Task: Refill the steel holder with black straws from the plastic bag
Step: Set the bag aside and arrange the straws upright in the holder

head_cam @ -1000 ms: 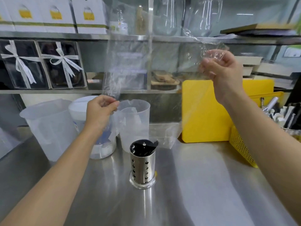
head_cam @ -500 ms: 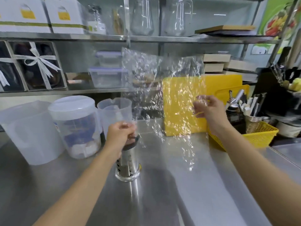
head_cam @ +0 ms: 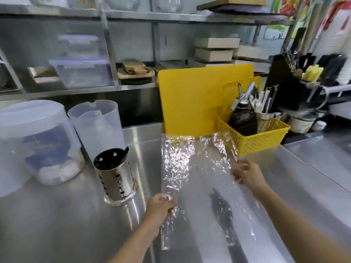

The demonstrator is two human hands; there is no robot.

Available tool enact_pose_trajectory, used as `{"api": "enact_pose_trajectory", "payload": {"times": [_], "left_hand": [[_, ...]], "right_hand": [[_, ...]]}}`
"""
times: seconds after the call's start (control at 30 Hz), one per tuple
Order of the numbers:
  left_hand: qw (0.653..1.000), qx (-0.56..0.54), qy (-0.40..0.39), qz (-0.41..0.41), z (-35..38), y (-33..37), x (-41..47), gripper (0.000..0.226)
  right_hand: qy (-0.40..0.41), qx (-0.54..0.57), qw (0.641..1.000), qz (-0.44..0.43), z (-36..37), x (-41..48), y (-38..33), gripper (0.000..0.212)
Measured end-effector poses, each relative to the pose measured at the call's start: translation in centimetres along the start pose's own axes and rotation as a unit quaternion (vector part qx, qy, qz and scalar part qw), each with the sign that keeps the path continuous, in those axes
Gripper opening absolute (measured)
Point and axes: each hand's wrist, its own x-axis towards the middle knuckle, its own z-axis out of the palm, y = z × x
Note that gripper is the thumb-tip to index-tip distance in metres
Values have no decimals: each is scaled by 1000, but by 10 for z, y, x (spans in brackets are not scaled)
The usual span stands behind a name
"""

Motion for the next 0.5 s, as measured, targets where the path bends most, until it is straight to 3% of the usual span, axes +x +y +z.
{"api": "enact_pose_trajectory", "payload": {"times": [0.17,0.27,0.5], "left_hand": [[999,39,27,-20,22,-19,-1,16],[997,22,-31,-61,28,-27,-5,14],[976,193,-93,-36,11,-33,-3,14]], "right_hand": [[13,-38,997,66,-17,2,39,36],[26,-94,991,92,-24,6,52,39],[42,-284,957,48,-25,24,42,44]]}}
